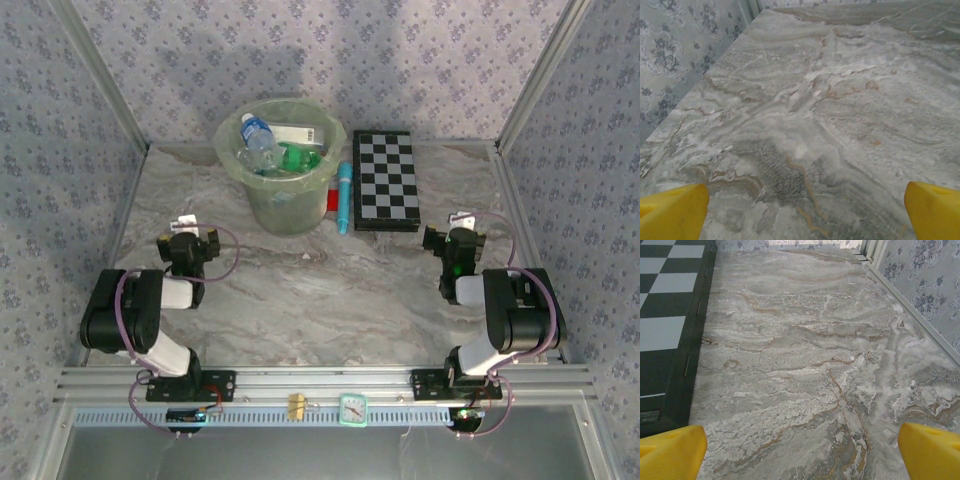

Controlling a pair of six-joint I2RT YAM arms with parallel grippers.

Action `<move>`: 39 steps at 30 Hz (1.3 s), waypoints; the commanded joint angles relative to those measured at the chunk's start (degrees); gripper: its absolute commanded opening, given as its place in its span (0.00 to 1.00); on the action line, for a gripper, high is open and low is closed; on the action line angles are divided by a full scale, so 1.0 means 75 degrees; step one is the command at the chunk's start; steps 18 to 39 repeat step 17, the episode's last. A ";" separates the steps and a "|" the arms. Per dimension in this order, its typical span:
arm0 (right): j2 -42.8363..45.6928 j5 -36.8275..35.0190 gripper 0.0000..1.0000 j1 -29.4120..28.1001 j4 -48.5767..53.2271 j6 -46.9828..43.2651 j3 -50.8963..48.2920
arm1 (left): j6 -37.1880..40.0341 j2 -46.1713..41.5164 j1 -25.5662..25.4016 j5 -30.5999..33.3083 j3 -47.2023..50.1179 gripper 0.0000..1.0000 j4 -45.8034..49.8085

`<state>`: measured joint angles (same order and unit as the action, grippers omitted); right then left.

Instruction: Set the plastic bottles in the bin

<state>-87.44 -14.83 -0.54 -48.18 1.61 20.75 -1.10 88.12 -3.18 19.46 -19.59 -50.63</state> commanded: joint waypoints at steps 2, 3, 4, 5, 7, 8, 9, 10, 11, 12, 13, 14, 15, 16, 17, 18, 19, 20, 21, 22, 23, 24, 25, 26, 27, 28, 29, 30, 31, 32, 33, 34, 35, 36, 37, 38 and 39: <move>-0.0002 -0.0196 1.00 -0.0046 -0.0278 -0.0144 0.0010 | -0.0004 0.0070 -0.0128 -0.0058 -0.0129 1.00 -0.0472; -0.0002 -0.0201 1.00 -0.0036 -0.0277 -0.0144 0.0000 | -0.0035 0.0008 -0.0136 -0.0061 -0.0160 1.00 -0.0308; -0.0002 -0.0202 1.00 -0.0043 -0.0279 -0.0144 0.0007 | -0.0058 -0.0041 -0.0116 -0.0081 -0.0188 1.00 -0.0161; -0.0002 -0.0202 1.00 -0.0044 -0.0279 -0.0143 0.0009 | -0.0021 0.0029 -0.0125 -0.0065 -0.0154 1.00 -0.0341; -0.0002 -0.0202 1.00 -0.0046 -0.0279 -0.0142 0.0000 | -0.0052 -0.0023 -0.0119 -0.0086 -0.0179 1.00 -0.0189; -0.0002 -0.0170 1.00 -0.0044 -0.0263 -0.0150 0.0015 | -0.0030 0.0015 -0.0120 -0.0066 -0.0165 1.00 -0.0310; -0.0002 0.0037 1.00 -0.0018 -0.0197 -0.0190 0.0053 | -0.0037 -0.0003 -0.0124 -0.0080 -0.0175 1.00 -0.0264; 0.0004 0.0121 1.00 -0.0008 -0.0131 -0.0203 0.0071 | -0.0052 -0.0012 -0.0117 -0.0079 -0.0176 1.00 -0.0225; -0.0001 0.0140 1.00 0.0001 -0.0149 -0.0202 0.0070 | -0.0041 0.0010 -0.0122 -0.0072 -0.0176 1.00 -0.0273; 0.0009 0.0126 1.00 0.0012 -0.0150 -0.0202 0.0071 | -0.0057 -0.0003 -0.0111 -0.0077 -0.0196 1.00 -0.0222; 0.0010 0.0137 1.00 0.0001 -0.0161 -0.0202 0.0069 | -0.0074 -0.0001 -0.0097 -0.0118 -0.0211 1.00 -0.0176; 0.0010 0.0121 1.00 0.0001 -0.0179 -0.0208 0.0057 | -0.0078 0.0015 -0.0078 -0.0143 -0.0229 1.00 -0.0168; 0.0009 0.0104 1.00 -0.0010 -0.0196 -0.0214 0.0047 | -0.0109 -0.0006 -0.0059 -0.0168 -0.0245 1.00 -0.0102; 0.0010 0.0103 1.00 -0.0011 -0.0191 -0.0208 0.0047 | -0.0116 -0.0004 -0.0043 -0.0186 -0.0258 1.00 -0.0097; 0.0010 0.0114 1.00 -0.0009 -0.0190 -0.0214 0.0051 | -0.0133 -0.0007 -0.0031 -0.0201 -0.0261 1.00 -0.0082; 0.0010 0.0114 1.00 -0.0009 -0.0190 -0.0214 0.0051 | -0.0133 -0.0007 -0.0031 -0.0201 -0.0261 1.00 -0.0082; 0.0010 0.0114 1.00 -0.0009 -0.0190 -0.0214 0.0051 | -0.0133 -0.0007 -0.0031 -0.0201 -0.0261 1.00 -0.0082; 0.0010 0.0114 1.00 -0.0009 -0.0190 -0.0214 0.0051 | -0.0133 -0.0007 -0.0031 -0.0201 -0.0261 1.00 -0.0082; 0.0010 0.0114 1.00 -0.0009 -0.0190 -0.0214 0.0051 | -0.0133 -0.0007 -0.0031 -0.0201 -0.0261 1.00 -0.0082; 0.0010 0.0114 1.00 -0.0009 -0.0190 -0.0214 0.0051 | -0.0133 -0.0007 -0.0031 -0.0201 -0.0261 1.00 -0.0082; 0.0010 0.0114 1.00 -0.0009 -0.0190 -0.0214 0.0051 | -0.0133 -0.0007 -0.0031 -0.0201 -0.0261 1.00 -0.0082; 0.0010 0.0114 1.00 -0.0009 -0.0190 -0.0214 0.0051 | -0.0133 -0.0007 -0.0031 -0.0201 -0.0261 1.00 -0.0082; 0.0010 0.0114 1.00 -0.0009 -0.0190 -0.0214 0.0051 | -0.0133 -0.0007 -0.0031 -0.0201 -0.0261 1.00 -0.0082; 0.0010 0.0114 1.00 -0.0009 -0.0190 -0.0214 0.0051 | -0.0133 -0.0007 -0.0031 -0.0201 -0.0261 1.00 -0.0082; 0.0010 0.0114 1.00 -0.0009 -0.0190 -0.0214 0.0051 | -0.0133 -0.0007 -0.0031 -0.0201 -0.0261 1.00 -0.0082; 0.0010 0.0114 1.00 -0.0009 -0.0190 -0.0214 0.0051 | -0.0133 -0.0007 -0.0031 -0.0201 -0.0261 1.00 -0.0082; 0.0010 0.0114 1.00 -0.0009 -0.0190 -0.0214 0.0051 | -0.0133 -0.0007 -0.0031 -0.0201 -0.0261 1.00 -0.0082; 0.0010 0.0114 1.00 -0.0009 -0.0190 -0.0214 0.0051 | -0.0133 -0.0007 -0.0031 -0.0201 -0.0261 1.00 -0.0082; 0.0010 0.0114 1.00 -0.0009 -0.0190 -0.0214 0.0051 | -0.0133 -0.0007 -0.0031 -0.0201 -0.0261 1.00 -0.0082; 0.0010 0.0114 1.00 -0.0009 -0.0190 -0.0214 0.0051 | -0.0133 -0.0007 -0.0031 -0.0201 -0.0261 1.00 -0.0082; 0.0010 0.0114 1.00 -0.0009 -0.0190 -0.0214 0.0051 | -0.0133 -0.0007 -0.0031 -0.0201 -0.0261 1.00 -0.0082; 0.0010 0.0114 1.00 -0.0009 -0.0190 -0.0214 0.0051 | -0.0133 -0.0007 -0.0031 -0.0201 -0.0261 1.00 -0.0082; 0.0010 0.0114 1.00 -0.0009 -0.0190 -0.0214 0.0051 | -0.0133 -0.0007 -0.0031 -0.0201 -0.0261 1.00 -0.0082; 0.0010 0.0114 1.00 -0.0009 -0.0190 -0.0214 0.0051 | -0.0133 -0.0007 -0.0031 -0.0201 -0.0261 1.00 -0.0082; 0.0010 0.0114 1.00 -0.0009 -0.0190 -0.0214 0.0051 | -0.0133 -0.0007 -0.0031 -0.0201 -0.0261 1.00 -0.0082; 0.0010 0.0114 1.00 -0.0009 -0.0190 -0.0214 0.0051 | -0.0133 -0.0007 -0.0031 -0.0201 -0.0261 1.00 -0.0082; 0.0010 0.0114 1.00 -0.0009 -0.0190 -0.0214 0.0051 | -0.0133 -0.0007 -0.0031 -0.0201 -0.0261 1.00 -0.0082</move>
